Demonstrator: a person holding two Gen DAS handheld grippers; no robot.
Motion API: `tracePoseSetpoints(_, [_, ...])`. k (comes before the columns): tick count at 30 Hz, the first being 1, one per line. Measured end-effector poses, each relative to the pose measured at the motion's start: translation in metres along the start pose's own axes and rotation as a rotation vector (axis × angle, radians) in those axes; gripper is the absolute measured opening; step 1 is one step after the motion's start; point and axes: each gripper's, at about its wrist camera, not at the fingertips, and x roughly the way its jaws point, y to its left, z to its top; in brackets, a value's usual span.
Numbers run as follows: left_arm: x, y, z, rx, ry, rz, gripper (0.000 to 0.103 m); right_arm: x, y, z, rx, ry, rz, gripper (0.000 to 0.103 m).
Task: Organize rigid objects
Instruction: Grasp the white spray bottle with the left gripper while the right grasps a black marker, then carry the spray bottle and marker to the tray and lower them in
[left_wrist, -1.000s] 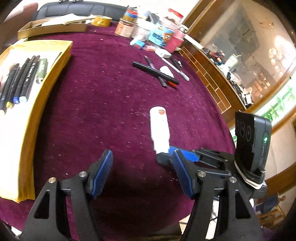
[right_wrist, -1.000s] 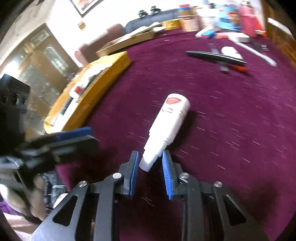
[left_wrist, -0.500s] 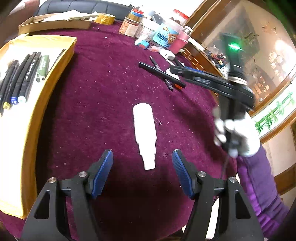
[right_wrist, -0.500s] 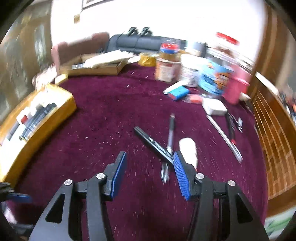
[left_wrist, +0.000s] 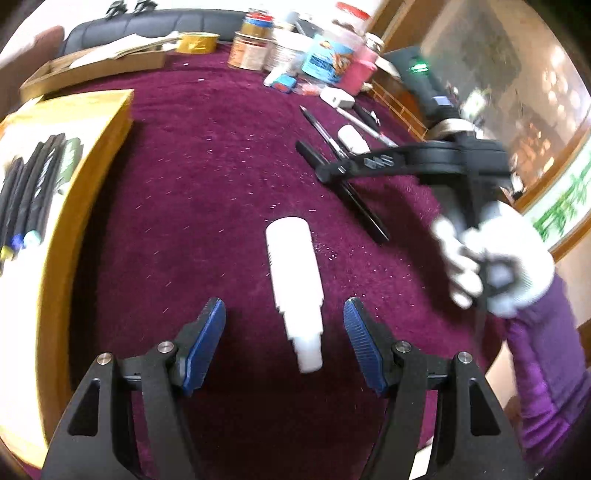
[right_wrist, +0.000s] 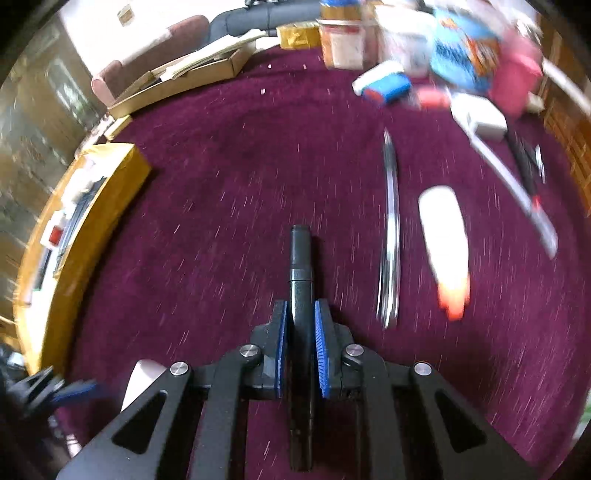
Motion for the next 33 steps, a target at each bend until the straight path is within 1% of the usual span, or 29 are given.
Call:
tracePoseSetpoints(2, [0.012,-0.007,0.006,0.037,0.009,0.03,0.066,-0.012,-0.004,-0.024,0.042,0.011,0.017,0.013])
tracePoseSetpoints(4, [0.024,-0.014,0.01,0.08,0.016,0.079,0.066,-0.024,-0.006,-0.048,0.068,0.007,0.016,0.013])
tracePoseSetpoints(6, [0.032,-0.023,0.013,0.151,-0.007,0.141,0.065,-0.031,-0.006,-0.066,0.073,-0.008,-0.005,0.013])
tracePoseSetpoints(7, [0.035,-0.027,0.014,0.181,-0.013,0.16,0.065,-0.036,-0.002,-0.078,0.066,-0.026,-0.031,0.013])
tracePoseSetpoints(8, [0.036,-0.029,0.014,0.206,-0.023,0.167,0.06,-0.037,0.001,-0.085,0.057,-0.039,-0.052,0.013])
tracePoseSetpoints(9, [0.036,-0.029,0.014,0.217,-0.037,0.165,0.037,-0.04,0.004,-0.091,0.047,-0.05,-0.073,0.014])
tracePoseSetpoints(10, [0.034,-0.027,0.014,0.212,-0.042,0.157,0.027,-0.042,0.009,-0.096,0.036,-0.062,-0.094,0.018])
tracePoseSetpoints(11, [0.033,-0.021,0.016,0.18,-0.041,0.124,0.027,-0.043,0.014,-0.101,0.024,-0.076,-0.112,0.02])
tracePoseSetpoints(12, [0.031,-0.014,0.018,0.143,-0.039,0.092,0.027,-0.043,0.019,-0.103,0.01,-0.09,-0.13,0.025])
tracePoseSetpoints(13, [0.027,-0.007,0.017,0.112,-0.039,0.071,0.026,-0.042,0.023,-0.105,-0.004,-0.1,-0.149,0.028])
tracePoseSetpoints(15, [0.018,0.0,0.013,0.078,-0.056,0.053,0.027,-0.039,0.031,-0.104,-0.013,-0.118,-0.188,0.029])
tracePoseSetpoints(16, [0.014,0.002,0.011,0.064,-0.063,0.047,0.027,-0.04,0.031,-0.105,-0.005,-0.125,-0.189,0.029])
tracePoseSetpoints(20, [-0.009,0.006,0.001,0.057,-0.106,0.081,0.027,-0.034,0.028,-0.095,0.014,-0.134,-0.181,0.028])
tracePoseSetpoints(21, [-0.013,0.005,0.0,0.065,-0.117,0.093,0.027,-0.035,0.027,-0.096,0.021,-0.136,-0.184,0.022])
tracePoseSetpoints(22, [-0.018,0.004,-0.002,0.074,-0.13,0.107,0.027,-0.036,0.027,-0.097,0.027,-0.137,-0.188,0.014])
tracePoseSetpoints(25, [-0.032,-0.001,-0.007,0.099,-0.164,0.136,0.027,-0.037,0.024,-0.101,0.065,-0.13,-0.138,0.013])
tracePoseSetpoints(33, [-0.039,-0.009,-0.013,0.127,-0.175,0.167,0.027,-0.047,0.037,-0.111,0.071,-0.154,-0.133,0.013])
